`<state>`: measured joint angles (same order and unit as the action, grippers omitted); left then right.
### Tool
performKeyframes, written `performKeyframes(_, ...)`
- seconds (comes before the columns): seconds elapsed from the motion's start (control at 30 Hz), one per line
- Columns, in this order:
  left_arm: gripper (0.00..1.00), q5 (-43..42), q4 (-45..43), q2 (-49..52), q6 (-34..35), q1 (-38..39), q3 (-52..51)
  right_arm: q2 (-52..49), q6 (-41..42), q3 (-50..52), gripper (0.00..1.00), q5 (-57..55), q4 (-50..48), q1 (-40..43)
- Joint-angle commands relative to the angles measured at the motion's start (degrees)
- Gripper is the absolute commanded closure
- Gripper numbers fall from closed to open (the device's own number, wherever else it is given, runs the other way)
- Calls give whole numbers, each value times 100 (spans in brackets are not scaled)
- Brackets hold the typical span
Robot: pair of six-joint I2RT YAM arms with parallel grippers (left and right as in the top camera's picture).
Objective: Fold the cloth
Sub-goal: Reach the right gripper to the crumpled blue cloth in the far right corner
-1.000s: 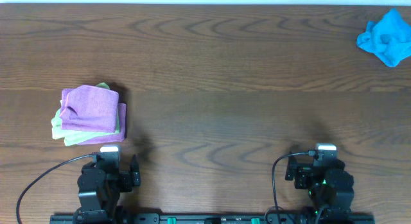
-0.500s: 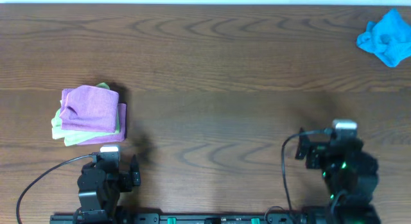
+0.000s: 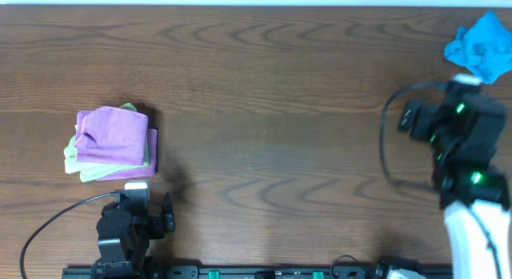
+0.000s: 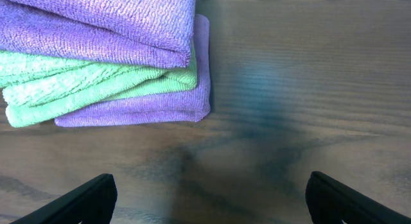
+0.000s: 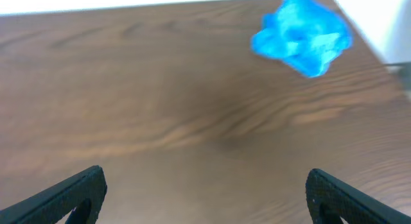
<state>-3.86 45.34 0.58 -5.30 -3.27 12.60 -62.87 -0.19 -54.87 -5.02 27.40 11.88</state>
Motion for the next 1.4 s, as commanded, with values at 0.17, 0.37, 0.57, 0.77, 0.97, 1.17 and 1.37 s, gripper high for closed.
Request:
performKeyframes(0.17,5,-44,197,-37,105,13,-210,-1609,249,-1392,1,-59,-570,992)
performKeyframes(0.37,5,-44,197,-37,105,13,-210,-2793,225,-2369,1,-48,-627,1504)
performKeyframes(0.57,5,-44,197,-37,105,13,-210,-3663,232,-3049,1,57,-625,1834)
performKeyframes(0.77,5,-44,197,-37,105,13,-210,-4122,225,-3154,1,52,-898,1902)
performKeyframes(0.97,5,-44,197,-37,105,13,-210,-4385,229,-3154,1,57,-1486,1884)
performKeyframes(1.17,5,-44,197,-37,105,13,-210,-4548,251,-3152,1,76,-1563,1869)
performKeyframes(1.37,5,-44,197,-37,105,13,-210,-4843,273,-3152,1,42,-2164,1875)
